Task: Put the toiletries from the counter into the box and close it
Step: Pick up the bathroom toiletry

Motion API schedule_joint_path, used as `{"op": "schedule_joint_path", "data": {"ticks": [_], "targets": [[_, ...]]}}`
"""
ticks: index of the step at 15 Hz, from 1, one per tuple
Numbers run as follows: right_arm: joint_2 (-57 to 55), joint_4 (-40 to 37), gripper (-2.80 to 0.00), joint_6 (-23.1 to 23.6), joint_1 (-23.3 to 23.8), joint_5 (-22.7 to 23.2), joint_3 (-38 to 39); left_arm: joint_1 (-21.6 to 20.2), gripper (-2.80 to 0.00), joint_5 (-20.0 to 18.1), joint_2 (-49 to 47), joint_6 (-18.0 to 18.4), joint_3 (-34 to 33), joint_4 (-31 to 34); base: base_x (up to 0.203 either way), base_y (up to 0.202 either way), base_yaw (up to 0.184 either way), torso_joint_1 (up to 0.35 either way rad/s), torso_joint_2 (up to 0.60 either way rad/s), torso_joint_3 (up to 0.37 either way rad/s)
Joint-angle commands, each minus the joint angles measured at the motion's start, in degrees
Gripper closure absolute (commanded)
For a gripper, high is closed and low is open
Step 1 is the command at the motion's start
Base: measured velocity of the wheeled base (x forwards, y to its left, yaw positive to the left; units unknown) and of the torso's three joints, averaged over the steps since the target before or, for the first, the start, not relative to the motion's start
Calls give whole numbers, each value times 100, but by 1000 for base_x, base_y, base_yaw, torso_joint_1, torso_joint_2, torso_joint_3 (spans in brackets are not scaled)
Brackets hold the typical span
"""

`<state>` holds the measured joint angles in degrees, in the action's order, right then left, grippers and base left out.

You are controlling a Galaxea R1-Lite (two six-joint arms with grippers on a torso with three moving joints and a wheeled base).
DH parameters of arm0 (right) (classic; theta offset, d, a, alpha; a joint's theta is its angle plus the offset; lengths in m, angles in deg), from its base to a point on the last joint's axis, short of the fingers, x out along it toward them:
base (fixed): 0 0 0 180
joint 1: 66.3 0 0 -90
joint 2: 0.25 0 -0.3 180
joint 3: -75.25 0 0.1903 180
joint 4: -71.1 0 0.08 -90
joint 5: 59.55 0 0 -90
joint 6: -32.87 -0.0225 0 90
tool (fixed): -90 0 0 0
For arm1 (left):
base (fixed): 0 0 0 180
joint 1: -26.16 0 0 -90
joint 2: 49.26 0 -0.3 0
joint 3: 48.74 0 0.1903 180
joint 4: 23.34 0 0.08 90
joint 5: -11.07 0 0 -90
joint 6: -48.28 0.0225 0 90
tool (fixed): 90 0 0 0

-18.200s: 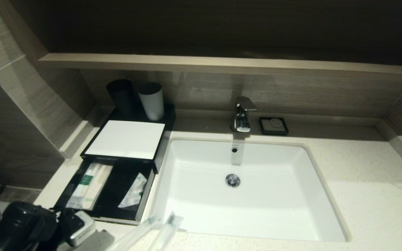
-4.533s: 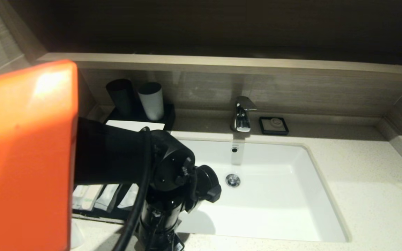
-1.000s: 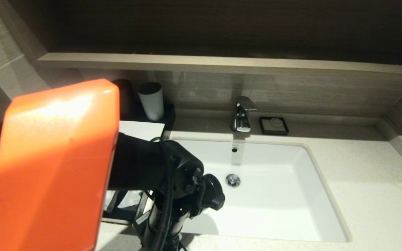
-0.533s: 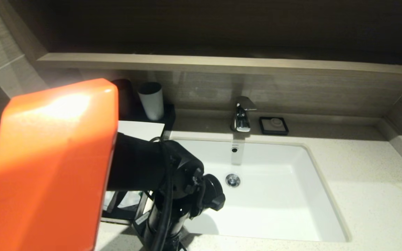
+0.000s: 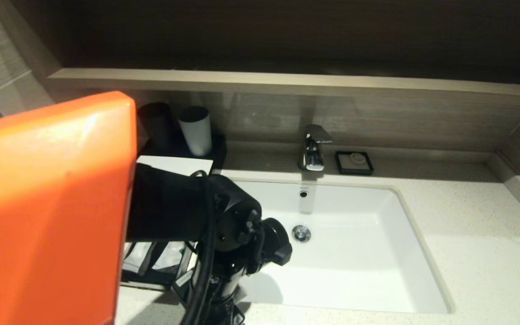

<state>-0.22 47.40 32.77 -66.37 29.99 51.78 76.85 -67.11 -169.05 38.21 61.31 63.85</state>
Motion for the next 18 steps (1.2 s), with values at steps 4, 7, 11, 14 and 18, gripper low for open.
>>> {"op": "schedule_joint_path", "data": {"ticks": [4,7,11,14,18], "targets": [[-2,-2,0,1,-1,2,1,-53,0,39,339,-231,51,111,0,0,0,0,0,0],[-2,-2,0,1,-1,2,1,-82,0,48,571,-494,64,150,0,0,0,0,0,0],[-2,-2,0,1,-1,2,1,-208,0,52,817,-833,77,339,0,0,0,0,0,0],[-2,-2,0,1,-1,2,1,-591,0,47,1076,-899,77,495,0,0,0,0,0,0],[-2,-2,0,1,-1,2,1,-1154,0,48,1374,-936,73,875,0,0,0,0,0,0]]}}
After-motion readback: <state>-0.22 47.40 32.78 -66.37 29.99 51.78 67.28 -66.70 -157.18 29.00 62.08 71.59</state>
